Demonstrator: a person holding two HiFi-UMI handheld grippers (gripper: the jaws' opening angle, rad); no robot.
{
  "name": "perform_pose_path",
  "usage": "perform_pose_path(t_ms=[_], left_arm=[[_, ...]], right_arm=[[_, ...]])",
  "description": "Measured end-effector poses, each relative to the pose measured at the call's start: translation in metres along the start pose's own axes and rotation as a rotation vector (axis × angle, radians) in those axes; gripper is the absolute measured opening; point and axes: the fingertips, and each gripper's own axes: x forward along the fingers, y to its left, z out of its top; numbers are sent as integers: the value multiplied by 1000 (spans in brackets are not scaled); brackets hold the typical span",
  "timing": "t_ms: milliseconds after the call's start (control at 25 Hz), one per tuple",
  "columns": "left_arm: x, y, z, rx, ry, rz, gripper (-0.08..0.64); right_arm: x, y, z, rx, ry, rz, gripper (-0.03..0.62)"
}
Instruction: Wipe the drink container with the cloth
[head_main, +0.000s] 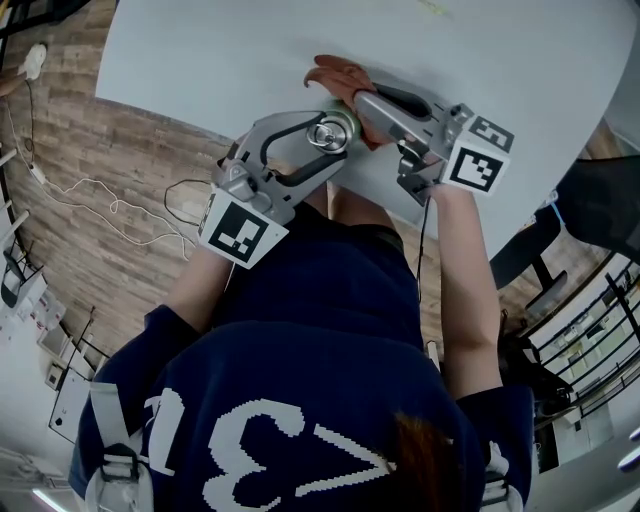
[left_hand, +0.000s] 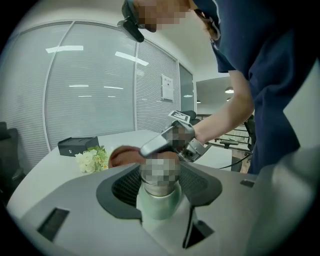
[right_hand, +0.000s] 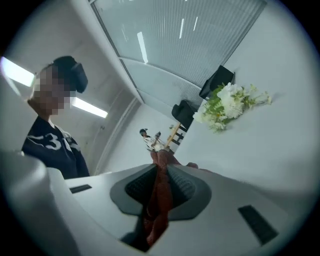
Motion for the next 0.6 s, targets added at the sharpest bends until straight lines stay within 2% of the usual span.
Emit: perform_pose_path(t_ms=[80,160,320,520,600], left_arm=[[2,1,1,-10,6,7,242],[4,0,1,-10,11,9,242],[5,1,2,-13,7,19,242],[3,4,2,-44,-1,42,242],[4,6,2,-54,-2,52,242]], right_arm=[[-1,16,6,15,-40,37,77],[-1,13,3,2,-50,-1,76],[-5,-19,-2,-22,-70,-152,75],[-13,-63,-28,-148,60,-393,74],[-15,-69,-32,-210,89,-453,74]])
